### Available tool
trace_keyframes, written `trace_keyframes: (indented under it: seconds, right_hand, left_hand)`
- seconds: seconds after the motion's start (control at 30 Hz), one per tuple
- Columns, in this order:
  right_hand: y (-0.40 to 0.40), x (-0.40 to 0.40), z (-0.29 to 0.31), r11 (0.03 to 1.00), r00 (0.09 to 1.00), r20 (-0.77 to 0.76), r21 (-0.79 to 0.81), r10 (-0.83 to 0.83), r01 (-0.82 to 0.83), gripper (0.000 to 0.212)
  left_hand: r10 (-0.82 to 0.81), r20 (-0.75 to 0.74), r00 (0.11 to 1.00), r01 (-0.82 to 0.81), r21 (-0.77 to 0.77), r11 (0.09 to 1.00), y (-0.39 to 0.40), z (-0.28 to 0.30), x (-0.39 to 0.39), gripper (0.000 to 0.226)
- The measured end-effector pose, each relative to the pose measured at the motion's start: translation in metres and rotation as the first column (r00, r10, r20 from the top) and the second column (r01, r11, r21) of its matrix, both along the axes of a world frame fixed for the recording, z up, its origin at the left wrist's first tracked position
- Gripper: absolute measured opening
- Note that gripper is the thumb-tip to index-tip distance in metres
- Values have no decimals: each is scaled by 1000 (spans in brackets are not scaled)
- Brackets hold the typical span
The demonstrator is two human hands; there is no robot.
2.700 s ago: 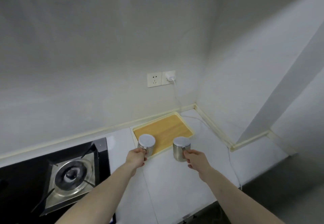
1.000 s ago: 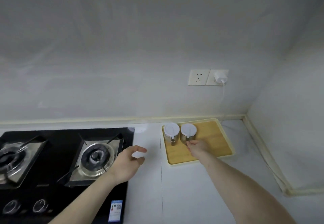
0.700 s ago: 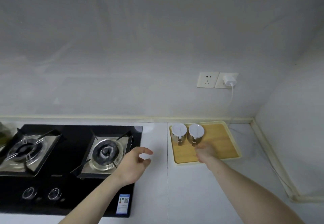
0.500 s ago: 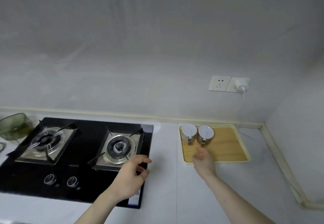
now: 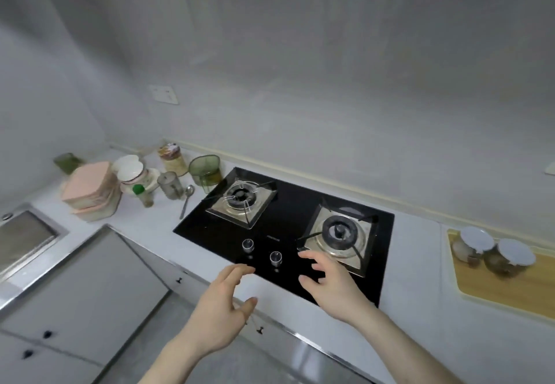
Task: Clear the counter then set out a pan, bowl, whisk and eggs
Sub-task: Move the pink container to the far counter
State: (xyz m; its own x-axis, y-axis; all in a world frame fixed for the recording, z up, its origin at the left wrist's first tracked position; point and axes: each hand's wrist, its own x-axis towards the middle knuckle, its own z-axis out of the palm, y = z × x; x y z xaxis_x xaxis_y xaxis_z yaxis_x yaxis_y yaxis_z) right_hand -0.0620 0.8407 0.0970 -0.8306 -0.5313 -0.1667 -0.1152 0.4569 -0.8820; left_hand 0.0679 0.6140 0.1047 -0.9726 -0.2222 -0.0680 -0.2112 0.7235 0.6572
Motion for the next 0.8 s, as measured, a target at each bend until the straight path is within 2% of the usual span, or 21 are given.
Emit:
trace_keyframes:
  seconds: [0.2, 0.4, 0.57, 0.8]
  right_hand:
    - [-117, 41, 23, 984, 980, -89, -6, 179, -180, 46]
    - [-225, 85, 51, 937, 926, -147, 10, 346, -349, 48]
    - [-301, 95, 63, 899, 891, -134, -3, 434, -438, 48]
    - [-417, 86, 56, 878, 877, -75, -41, 474, -478, 47]
  left_hand:
    - [109, -76, 991, -117, -118, 986, -103, 24, 70, 51]
    - [282, -87, 955, -293, -153, 944, -192, 41, 145, 52]
    - [394, -121, 911, -410, -168, 896, -253, 43, 180, 55]
    - [502, -140, 853, -521, -176, 835, -352, 48, 201, 55]
